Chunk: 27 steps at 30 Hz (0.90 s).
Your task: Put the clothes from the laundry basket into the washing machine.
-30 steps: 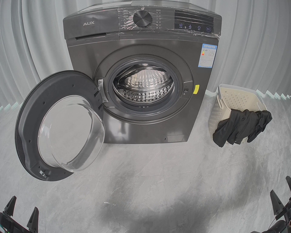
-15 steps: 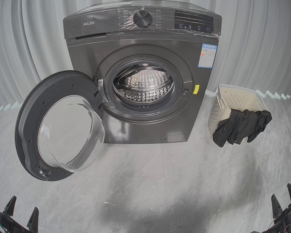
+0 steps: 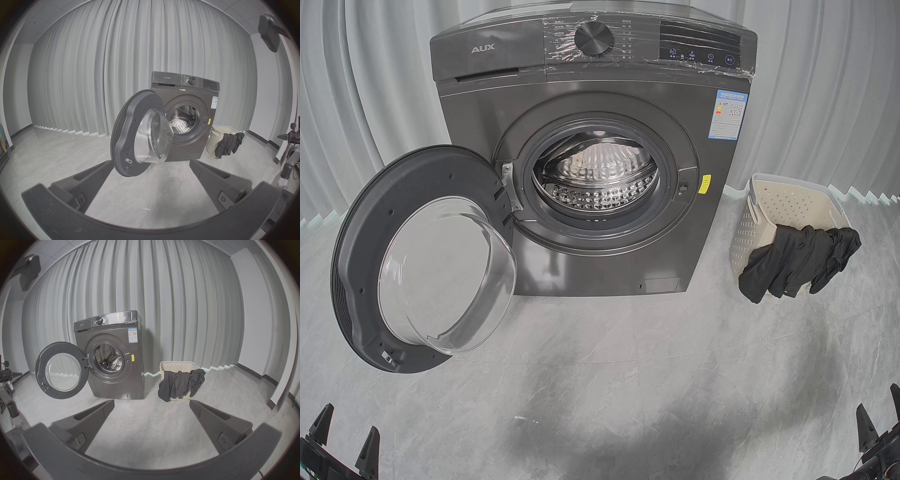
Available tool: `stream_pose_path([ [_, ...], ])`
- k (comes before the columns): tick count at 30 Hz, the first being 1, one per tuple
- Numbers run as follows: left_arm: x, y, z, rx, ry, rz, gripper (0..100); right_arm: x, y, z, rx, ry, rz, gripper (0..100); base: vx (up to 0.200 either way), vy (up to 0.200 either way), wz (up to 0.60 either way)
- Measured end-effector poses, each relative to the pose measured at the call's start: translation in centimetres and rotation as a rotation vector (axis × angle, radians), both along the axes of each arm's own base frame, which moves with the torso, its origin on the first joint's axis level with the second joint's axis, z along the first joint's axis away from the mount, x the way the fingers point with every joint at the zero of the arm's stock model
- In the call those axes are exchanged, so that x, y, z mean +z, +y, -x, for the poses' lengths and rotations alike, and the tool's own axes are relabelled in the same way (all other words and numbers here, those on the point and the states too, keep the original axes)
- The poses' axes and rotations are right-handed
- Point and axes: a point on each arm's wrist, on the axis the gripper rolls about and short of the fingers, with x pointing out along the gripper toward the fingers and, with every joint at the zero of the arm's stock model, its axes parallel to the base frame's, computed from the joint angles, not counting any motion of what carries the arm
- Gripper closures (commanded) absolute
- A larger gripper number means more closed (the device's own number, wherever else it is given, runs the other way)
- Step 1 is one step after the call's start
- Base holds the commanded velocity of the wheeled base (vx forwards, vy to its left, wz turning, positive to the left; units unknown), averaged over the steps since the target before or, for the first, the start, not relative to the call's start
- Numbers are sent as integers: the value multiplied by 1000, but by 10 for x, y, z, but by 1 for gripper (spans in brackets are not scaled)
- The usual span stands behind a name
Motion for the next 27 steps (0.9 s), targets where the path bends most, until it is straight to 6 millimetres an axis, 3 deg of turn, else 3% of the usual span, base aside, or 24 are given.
stream_pose_path([
  [3, 0, 0, 0, 0, 0, 0, 0, 0, 0, 0, 10, -3, 8, 0, 0, 0, 0],
  [27, 0, 0, 0, 1, 0, 0, 0, 1, 0, 0, 13, -6, 13, 0, 0, -200, 0],
])
